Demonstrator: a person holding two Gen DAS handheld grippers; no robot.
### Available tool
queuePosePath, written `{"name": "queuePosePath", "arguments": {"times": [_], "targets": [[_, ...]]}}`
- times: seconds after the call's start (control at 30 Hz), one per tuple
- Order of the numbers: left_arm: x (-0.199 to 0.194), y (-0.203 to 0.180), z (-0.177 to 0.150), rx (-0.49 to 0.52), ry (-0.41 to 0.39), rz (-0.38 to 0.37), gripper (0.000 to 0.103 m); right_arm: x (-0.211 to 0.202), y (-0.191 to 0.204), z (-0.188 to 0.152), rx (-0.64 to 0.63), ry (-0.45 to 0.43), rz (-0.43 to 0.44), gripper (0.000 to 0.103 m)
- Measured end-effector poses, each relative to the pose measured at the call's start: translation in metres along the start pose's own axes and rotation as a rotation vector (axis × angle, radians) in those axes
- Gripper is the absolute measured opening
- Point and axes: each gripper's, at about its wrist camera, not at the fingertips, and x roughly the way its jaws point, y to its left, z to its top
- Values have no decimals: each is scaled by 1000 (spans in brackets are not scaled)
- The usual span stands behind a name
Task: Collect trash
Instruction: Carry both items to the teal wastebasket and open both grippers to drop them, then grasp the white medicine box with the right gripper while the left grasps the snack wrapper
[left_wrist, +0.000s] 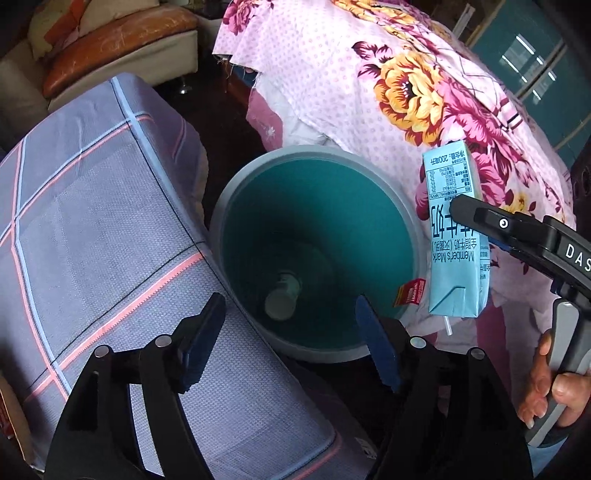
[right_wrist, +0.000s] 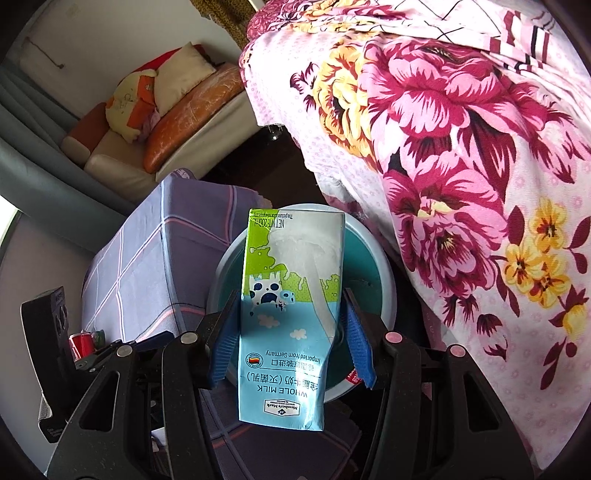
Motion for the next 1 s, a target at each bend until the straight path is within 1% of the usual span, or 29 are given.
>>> {"name": "queuePosePath", "arguments": {"times": [0.13,0.27,0.3,0.37,0.43,0.5,0.57,0.6,0.83,1.0], "targets": [[-13,4,-4,-13,-35,5,86,3,1,0,-2,7,-11,51],[-25,9,-8,-29,-59,-5,90,12,2,-1,-3,38,-25,53],[-28,10,-9,-33,-63,-10,90,14,2,-2,3,47,-24,58],[-32,13,-11,-42,-68,-17,91,17,4,-3,10,53,-24,64],[-36,14,-13,-48,-72,-24,91,16,7,-4,8,51,-27,66],[-42,15,-17,-52,-80,-27,91,14,11,-5,7,50,-31,72],[-48,17,-21,-56,-90,-27,91,12,16,-6,-1,46,-42,74],[-52,18,-24,-57,-95,-27,91,10,19,-6,-4,47,-46,76],[-77,30,-45,-84,-126,-36,93,-3,43,-18,-39,53,-64,77],[-99,43,-70,-112,-156,-36,94,-19,65,-32,-73,47,-69,79]]}}
